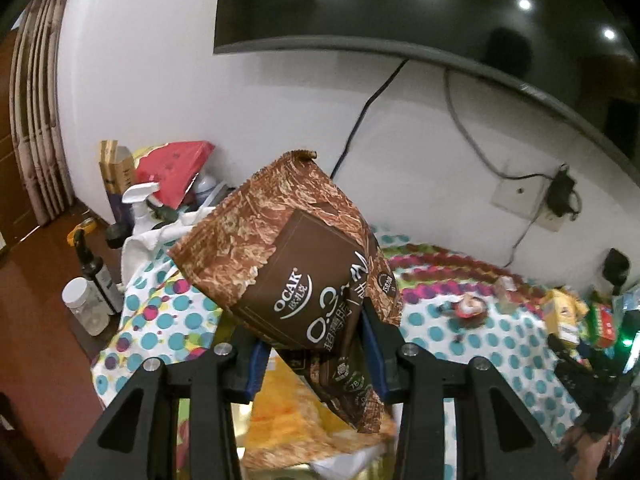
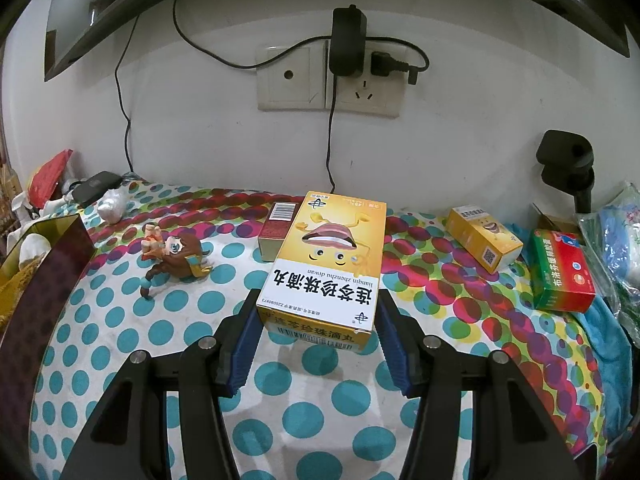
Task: Organize objects
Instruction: 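Drop the brown bag into the gold tray with the left tool while right holds box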
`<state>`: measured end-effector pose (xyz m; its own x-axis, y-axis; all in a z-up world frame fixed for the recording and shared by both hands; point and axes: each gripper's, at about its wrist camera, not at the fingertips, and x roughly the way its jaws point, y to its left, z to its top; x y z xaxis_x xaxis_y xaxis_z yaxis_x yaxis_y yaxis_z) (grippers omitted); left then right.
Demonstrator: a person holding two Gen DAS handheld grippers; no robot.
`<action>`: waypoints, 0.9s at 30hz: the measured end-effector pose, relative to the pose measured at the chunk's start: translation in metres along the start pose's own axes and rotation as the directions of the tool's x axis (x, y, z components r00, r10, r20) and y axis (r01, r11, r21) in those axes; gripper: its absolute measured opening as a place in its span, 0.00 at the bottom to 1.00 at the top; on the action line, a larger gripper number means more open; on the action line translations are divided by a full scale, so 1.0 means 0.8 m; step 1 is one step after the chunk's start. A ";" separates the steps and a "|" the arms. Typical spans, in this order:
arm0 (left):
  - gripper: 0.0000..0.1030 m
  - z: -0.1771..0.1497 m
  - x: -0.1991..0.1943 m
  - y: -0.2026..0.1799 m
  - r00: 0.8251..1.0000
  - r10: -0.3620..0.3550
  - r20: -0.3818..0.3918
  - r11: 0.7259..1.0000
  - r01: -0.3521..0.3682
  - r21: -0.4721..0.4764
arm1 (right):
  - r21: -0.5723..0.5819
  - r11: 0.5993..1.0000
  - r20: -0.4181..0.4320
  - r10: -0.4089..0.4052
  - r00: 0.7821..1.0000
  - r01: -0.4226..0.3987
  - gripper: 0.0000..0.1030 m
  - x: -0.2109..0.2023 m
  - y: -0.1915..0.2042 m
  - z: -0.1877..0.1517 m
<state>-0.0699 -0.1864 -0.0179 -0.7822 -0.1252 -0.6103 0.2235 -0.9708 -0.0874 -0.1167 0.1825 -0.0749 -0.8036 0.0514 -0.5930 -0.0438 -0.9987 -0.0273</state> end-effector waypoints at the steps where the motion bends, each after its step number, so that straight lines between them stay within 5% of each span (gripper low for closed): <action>1: 0.40 0.001 0.008 0.005 1.000 -0.010 -0.023 1.000 0.010 -0.008 | -0.001 1.000 -0.004 0.000 1.000 0.000 0.51 0.001 0.000 0.000; 7: 0.40 0.004 0.050 0.012 0.987 -0.088 -0.136 0.995 0.082 -0.051 | 0.003 1.000 -0.011 0.001 1.000 -0.001 0.51 0.003 -0.001 0.000; 18: 0.46 0.008 0.081 0.012 0.978 0.021 -0.208 0.999 -0.027 -0.025 | 0.010 1.000 -0.022 0.002 1.000 -0.002 0.51 0.006 -0.001 -0.002; 27: 0.52 0.001 0.076 0.014 0.968 0.032 -0.247 0.999 -0.036 -0.012 | 0.012 1.000 -0.023 0.006 1.000 -0.006 0.51 0.006 -0.002 -0.003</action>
<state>-0.1152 -0.2047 -0.0555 -0.6068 -0.1016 -0.7883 0.2585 -0.9631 -0.0749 -0.1190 0.1840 -0.0796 -0.7900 0.0454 -0.6114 -0.0466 -0.9988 -0.0140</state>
